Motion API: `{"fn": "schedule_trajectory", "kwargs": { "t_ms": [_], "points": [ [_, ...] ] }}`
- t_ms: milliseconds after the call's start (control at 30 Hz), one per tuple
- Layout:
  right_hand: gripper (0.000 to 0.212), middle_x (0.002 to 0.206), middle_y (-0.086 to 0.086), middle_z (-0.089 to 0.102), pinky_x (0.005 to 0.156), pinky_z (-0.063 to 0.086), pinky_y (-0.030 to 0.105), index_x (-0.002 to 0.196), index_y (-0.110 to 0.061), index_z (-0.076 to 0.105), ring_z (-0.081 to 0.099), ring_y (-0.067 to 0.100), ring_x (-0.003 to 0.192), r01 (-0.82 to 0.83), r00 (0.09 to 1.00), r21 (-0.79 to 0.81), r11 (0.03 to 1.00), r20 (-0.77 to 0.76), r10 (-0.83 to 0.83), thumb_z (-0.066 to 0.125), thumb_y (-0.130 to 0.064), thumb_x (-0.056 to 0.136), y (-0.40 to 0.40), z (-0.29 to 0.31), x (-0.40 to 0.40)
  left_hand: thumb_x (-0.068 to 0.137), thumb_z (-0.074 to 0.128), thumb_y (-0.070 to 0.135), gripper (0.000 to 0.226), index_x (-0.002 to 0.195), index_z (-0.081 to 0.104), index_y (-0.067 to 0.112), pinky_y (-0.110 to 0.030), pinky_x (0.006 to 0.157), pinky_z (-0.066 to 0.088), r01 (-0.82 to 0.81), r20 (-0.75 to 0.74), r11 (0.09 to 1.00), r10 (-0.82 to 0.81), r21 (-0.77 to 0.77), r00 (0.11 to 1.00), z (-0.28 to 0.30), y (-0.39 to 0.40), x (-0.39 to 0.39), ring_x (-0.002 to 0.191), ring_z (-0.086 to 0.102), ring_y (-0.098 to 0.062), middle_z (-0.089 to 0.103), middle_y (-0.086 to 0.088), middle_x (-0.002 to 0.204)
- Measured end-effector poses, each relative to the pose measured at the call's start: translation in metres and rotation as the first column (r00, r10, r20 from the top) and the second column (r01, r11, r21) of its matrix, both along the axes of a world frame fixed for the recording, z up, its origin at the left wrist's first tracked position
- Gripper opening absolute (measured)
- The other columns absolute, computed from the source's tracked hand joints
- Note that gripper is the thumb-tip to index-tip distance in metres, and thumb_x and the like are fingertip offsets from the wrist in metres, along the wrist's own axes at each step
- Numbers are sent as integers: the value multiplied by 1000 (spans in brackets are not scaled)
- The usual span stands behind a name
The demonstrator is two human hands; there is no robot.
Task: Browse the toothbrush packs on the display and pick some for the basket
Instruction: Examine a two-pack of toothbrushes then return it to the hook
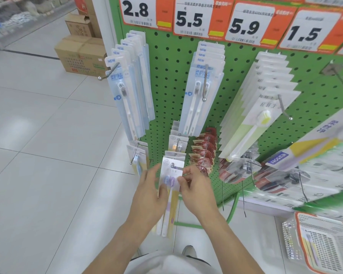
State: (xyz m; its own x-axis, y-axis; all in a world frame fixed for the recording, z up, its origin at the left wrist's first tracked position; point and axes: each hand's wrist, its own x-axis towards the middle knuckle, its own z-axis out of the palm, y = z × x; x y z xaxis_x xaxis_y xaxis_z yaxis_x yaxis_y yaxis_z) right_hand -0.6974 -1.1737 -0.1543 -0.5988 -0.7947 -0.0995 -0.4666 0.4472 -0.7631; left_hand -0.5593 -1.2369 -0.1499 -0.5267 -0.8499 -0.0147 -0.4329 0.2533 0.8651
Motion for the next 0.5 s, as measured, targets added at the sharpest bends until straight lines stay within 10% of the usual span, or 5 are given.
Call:
{"fn": "schedule_trajectory", "kwargs": {
  "t_ms": [167,300,500],
  "points": [
    [11,76,4,69,70,52,42,98,-19,52,63,30,75,-26,995,37,999,-92,30,54,-9,96,-4,2,-2,98,57,8,57,149,40,26,-4,110,23,129,-25,977,-136,-170,990,14,-19,-9,140,32,5,36,15,150],
    [12,72,2,69,68,53,39,93,-26,52,64,25,71,-13,998,62,998,-68,17,56,-14,95,-9,8,-7,103,52,12,50,150,44,28,5,104,14,247,46,951,-243,-184,969,14,-32,-19,130,18,29,28,26,151],
    [19,61,-4,63,52,38,28,77,-22,58,53,6,52,2,996,29,1000,-85,1,59,-18,96,-18,17,-15,103,51,8,50,148,48,28,9,95,20,273,67,945,-265,-183,962,1,-40,-21,129,30,23,32,22,154]
  ]
}}
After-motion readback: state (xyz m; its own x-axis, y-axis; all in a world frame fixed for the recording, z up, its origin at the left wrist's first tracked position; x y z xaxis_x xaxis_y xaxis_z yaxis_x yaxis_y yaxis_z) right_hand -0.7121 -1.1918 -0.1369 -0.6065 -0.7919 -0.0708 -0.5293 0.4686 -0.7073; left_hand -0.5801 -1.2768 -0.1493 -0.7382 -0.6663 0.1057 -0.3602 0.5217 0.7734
